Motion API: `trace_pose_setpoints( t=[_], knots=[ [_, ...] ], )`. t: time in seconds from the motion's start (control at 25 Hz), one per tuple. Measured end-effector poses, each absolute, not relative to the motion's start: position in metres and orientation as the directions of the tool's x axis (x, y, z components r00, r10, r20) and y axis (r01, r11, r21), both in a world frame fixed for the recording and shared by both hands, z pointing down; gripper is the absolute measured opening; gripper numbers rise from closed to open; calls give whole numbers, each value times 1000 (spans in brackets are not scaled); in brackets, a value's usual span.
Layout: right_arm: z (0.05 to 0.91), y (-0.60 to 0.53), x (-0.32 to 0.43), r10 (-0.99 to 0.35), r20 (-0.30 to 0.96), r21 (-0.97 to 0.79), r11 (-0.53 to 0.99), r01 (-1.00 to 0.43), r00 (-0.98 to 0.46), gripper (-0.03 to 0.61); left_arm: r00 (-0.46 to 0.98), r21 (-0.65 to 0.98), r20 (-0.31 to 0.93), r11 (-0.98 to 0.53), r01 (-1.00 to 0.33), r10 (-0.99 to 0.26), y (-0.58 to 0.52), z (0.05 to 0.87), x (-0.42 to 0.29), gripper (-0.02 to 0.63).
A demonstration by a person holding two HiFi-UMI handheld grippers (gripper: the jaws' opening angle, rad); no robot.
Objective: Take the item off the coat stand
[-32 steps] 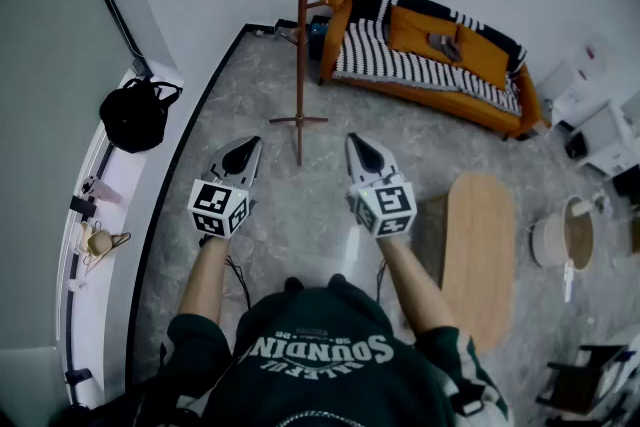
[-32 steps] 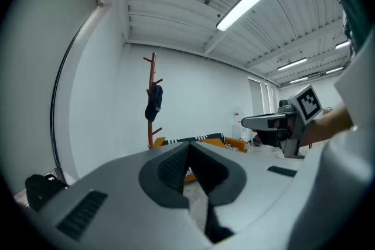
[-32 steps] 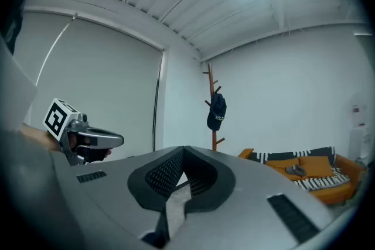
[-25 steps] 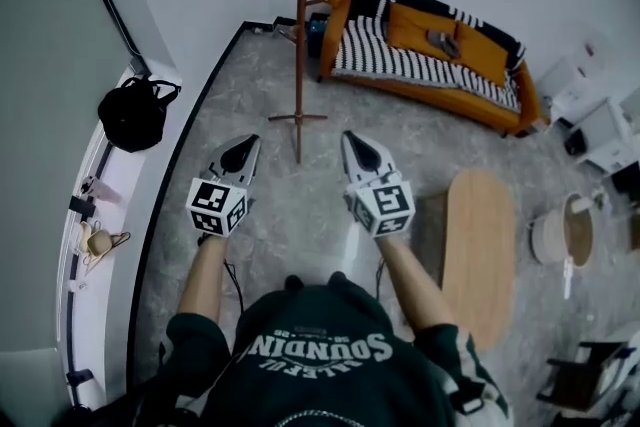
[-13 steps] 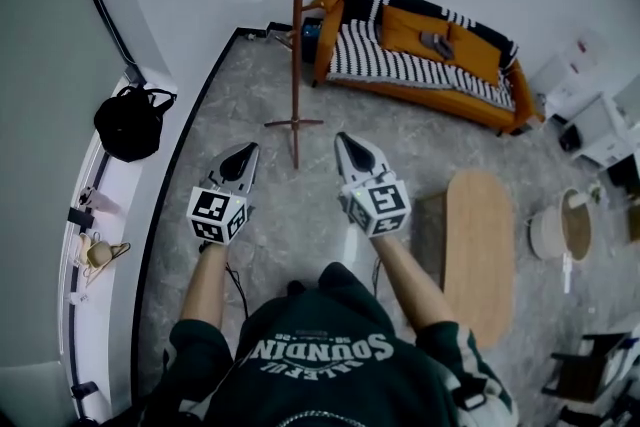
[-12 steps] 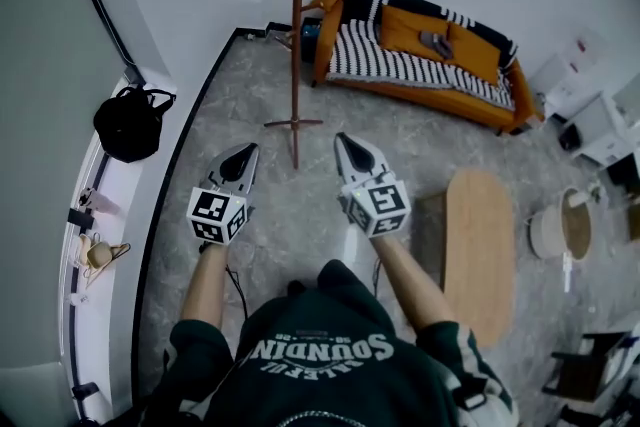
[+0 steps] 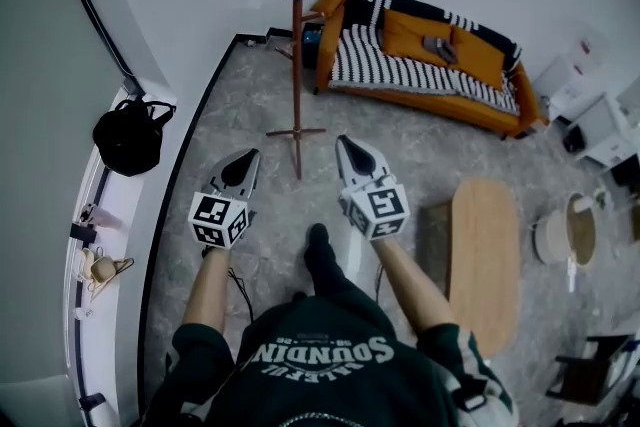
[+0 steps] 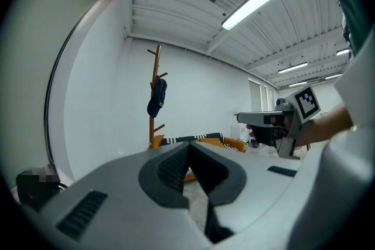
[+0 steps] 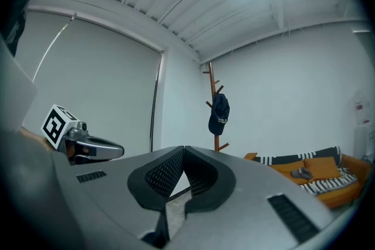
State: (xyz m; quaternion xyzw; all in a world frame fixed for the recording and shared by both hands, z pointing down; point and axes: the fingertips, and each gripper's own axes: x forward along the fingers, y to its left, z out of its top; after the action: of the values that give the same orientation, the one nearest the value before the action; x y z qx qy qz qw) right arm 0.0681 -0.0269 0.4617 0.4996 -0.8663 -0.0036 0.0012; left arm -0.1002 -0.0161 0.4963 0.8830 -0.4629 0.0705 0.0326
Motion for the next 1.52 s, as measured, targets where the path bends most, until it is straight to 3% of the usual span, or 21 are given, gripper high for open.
trace_pose_setpoints(
  t=[0.88, 1.52],
  knots=[
    [417, -280, 83, -821, -54, 3, 569, -823, -568, 0, 496, -24, 168, -506, -862, -852, -255, 469, -80, 0],
    [403, -346, 47, -774, -91, 50, 624, -779, -626, 1, 499, -10, 163, -507, -862, -851, -333, 469, -94, 0]
  ],
)
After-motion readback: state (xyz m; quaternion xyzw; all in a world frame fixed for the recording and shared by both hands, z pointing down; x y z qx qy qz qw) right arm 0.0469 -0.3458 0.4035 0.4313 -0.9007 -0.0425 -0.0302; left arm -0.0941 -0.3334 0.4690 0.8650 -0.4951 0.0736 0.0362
